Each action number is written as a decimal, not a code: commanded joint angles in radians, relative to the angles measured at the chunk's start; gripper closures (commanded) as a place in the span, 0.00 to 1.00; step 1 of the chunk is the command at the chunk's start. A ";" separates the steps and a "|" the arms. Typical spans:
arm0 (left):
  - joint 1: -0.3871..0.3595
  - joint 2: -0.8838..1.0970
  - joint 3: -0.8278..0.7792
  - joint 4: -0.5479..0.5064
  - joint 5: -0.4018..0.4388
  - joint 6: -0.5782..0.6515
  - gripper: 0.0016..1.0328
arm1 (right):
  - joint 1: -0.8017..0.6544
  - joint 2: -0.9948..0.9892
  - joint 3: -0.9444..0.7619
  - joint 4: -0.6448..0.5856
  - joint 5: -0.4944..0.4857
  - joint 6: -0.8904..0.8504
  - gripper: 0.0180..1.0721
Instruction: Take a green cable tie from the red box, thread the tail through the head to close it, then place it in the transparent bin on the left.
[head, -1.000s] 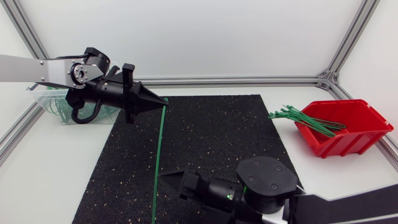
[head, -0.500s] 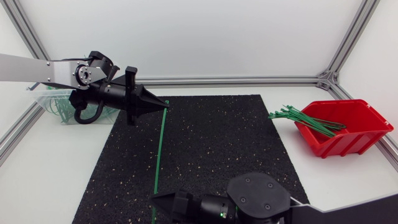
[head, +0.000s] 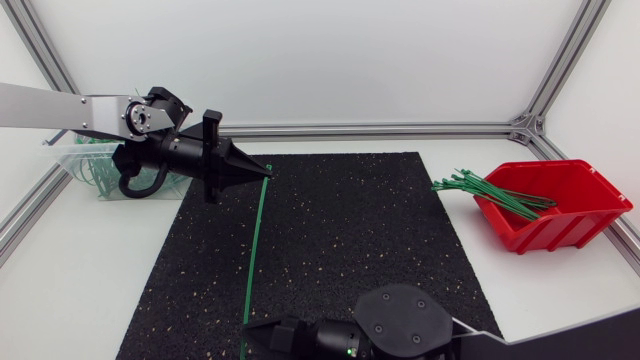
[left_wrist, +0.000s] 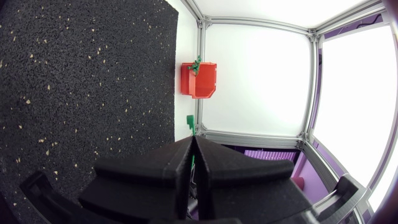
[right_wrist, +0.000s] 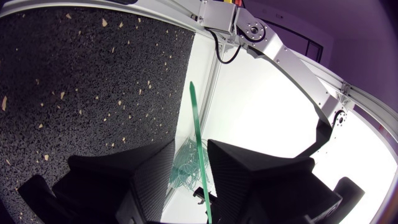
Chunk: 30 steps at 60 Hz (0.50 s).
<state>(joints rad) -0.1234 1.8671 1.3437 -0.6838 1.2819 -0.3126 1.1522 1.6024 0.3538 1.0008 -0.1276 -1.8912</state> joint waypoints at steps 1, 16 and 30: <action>-0.004 0.029 0.025 -0.014 0.008 0.024 0.97 | 0.007 0.010 0.028 0.021 0.003 0.004 0.62; -0.005 0.037 0.029 -0.025 0.008 0.037 0.97 | 0.009 0.024 0.027 0.022 0.002 0.017 0.64; -0.007 0.040 0.035 -0.068 0.010 0.073 0.97 | 0.003 0.059 0.047 0.022 0.002 0.017 0.72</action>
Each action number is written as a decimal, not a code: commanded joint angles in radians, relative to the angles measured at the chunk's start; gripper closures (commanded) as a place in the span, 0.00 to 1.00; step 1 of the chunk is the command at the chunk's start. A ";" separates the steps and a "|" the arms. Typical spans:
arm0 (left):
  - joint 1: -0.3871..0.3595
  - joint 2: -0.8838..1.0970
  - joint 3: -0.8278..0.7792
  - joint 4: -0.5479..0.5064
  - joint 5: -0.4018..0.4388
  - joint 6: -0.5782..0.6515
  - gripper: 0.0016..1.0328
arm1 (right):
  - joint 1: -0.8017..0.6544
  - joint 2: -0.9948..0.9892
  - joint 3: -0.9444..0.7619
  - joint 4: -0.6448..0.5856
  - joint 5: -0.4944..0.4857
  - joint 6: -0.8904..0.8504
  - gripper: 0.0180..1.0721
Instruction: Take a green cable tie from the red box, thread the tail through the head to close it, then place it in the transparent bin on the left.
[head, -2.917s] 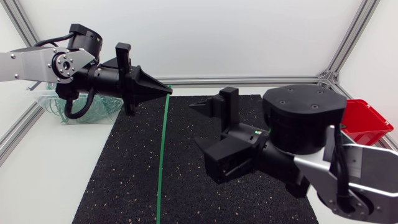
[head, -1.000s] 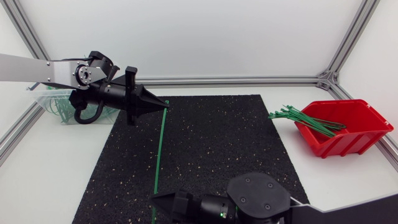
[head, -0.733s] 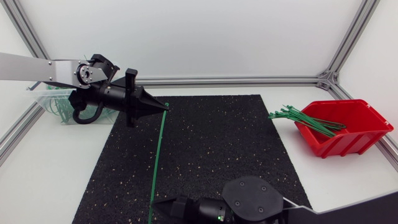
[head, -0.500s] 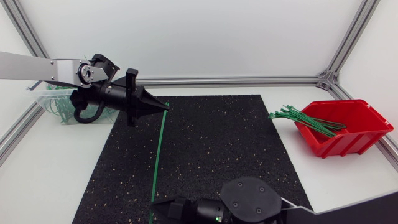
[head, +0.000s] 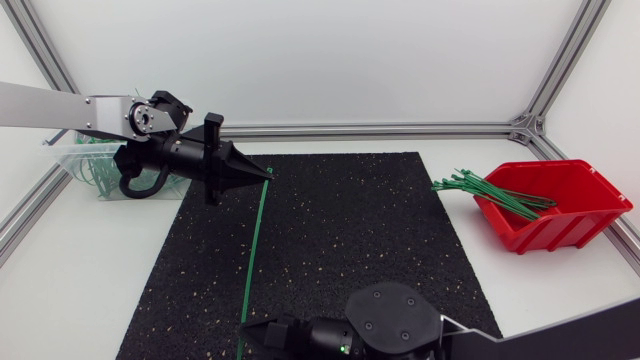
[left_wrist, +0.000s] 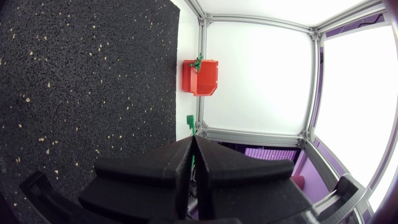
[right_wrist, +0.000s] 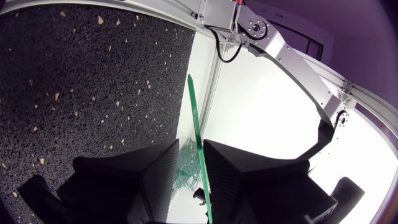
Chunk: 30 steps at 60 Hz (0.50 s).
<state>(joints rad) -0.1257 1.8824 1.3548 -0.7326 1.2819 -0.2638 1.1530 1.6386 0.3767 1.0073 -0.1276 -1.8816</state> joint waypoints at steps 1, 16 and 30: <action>-0.005 0.024 0.024 -0.019 0.010 0.024 0.97 | 0.002 0.024 0.024 0.016 0.002 0.007 0.72; -0.005 0.024 0.030 -0.054 0.010 0.058 0.97 | 0.002 0.024 0.030 0.016 0.003 0.007 0.74; -0.014 0.029 0.030 -0.091 0.010 0.090 0.97 | 0.004 0.018 0.034 0.016 0.003 0.007 0.77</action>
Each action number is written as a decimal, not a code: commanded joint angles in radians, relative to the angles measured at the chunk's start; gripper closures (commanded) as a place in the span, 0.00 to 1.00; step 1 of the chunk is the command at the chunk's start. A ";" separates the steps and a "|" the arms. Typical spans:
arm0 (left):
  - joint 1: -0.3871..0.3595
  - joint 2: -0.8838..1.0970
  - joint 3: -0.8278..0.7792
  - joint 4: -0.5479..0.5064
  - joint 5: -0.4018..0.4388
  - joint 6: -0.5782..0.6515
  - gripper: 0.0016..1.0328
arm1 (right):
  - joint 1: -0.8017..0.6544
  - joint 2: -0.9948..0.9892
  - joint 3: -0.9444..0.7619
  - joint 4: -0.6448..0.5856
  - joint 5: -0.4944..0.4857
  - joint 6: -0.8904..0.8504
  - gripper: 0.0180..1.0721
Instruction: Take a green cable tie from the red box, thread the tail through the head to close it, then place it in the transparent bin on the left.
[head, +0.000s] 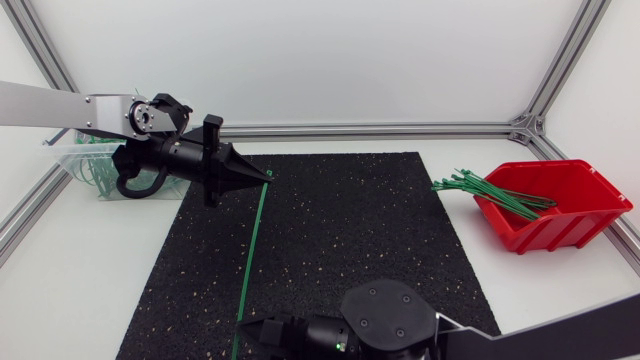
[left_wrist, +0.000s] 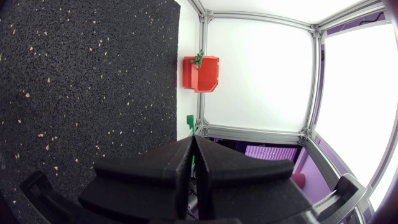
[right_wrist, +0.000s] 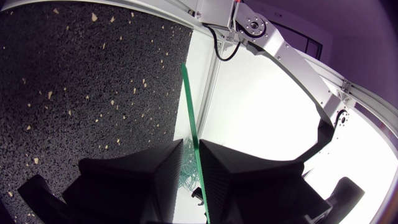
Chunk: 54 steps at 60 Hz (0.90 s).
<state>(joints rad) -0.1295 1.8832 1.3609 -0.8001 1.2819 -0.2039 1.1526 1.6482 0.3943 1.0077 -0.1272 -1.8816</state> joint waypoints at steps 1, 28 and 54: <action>-0.010 0.028 0.024 -0.024 0.010 0.032 0.97 | 0.006 0.009 0.017 0.015 0.003 0.007 0.77; -0.010 0.036 0.040 -0.045 0.010 0.043 0.97 | 0.024 0.002 0.015 0.015 0.003 0.007 0.77; -0.022 0.044 0.049 -0.051 0.010 0.046 0.97 | 0.035 0.002 0.014 0.015 -0.028 0.007 0.77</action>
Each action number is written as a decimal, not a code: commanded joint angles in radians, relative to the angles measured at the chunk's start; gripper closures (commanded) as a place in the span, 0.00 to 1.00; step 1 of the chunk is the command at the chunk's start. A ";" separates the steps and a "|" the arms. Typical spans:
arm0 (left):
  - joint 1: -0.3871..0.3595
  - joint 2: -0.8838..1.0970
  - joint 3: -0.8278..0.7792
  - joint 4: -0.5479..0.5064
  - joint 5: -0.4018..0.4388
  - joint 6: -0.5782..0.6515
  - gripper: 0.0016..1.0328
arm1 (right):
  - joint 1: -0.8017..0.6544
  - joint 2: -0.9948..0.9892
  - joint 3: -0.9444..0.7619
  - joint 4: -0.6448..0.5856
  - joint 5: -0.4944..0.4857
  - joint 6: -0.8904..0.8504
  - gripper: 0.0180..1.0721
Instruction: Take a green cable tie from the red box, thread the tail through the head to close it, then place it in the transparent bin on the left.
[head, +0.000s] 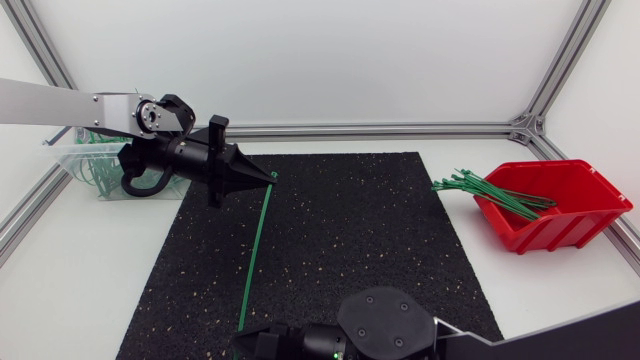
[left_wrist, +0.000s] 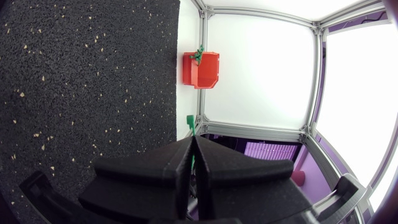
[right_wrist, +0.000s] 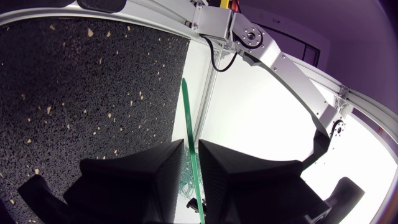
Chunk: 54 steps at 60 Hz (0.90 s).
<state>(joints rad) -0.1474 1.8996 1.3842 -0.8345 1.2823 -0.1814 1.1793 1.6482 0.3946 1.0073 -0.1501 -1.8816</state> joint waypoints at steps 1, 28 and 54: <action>-0.004 0.027 0.026 -0.017 0.009 0.023 0.97 | 0.006 0.002 0.013 0.016 -0.005 0.006 0.77; -0.004 0.044 0.052 -0.107 0.009 0.103 0.97 | -0.014 0.012 0.006 0.016 -0.037 0.001 0.95; -0.003 0.027 0.044 -0.169 0.009 0.197 0.97 | -0.135 0.036 0.024 0.016 -0.095 0.039 0.95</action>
<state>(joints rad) -0.1471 1.9228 1.4151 -0.9798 1.2827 -0.0212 1.0626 1.6794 0.4049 1.0069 -0.2398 -1.8698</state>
